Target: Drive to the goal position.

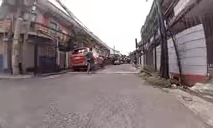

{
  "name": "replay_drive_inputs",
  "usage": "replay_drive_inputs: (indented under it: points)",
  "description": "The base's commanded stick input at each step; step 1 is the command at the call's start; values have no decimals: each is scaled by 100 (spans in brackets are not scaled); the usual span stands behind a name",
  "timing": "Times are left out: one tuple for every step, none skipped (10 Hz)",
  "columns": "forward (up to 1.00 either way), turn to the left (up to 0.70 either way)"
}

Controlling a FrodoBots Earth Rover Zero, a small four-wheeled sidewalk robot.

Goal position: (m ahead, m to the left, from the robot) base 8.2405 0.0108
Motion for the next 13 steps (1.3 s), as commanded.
replay_drive_inputs:
  points:
    - [70, 0]
    - [70, 0]
    - [70, 0]
    - [70, 0]
    - [70, 0]
    - [70, 0]
    - [70, 0]
    - [70, 0]
    - [70, 0]
    - [70, 0]
    - [70, 0]
    - [70, 0]
    - [70, 0]
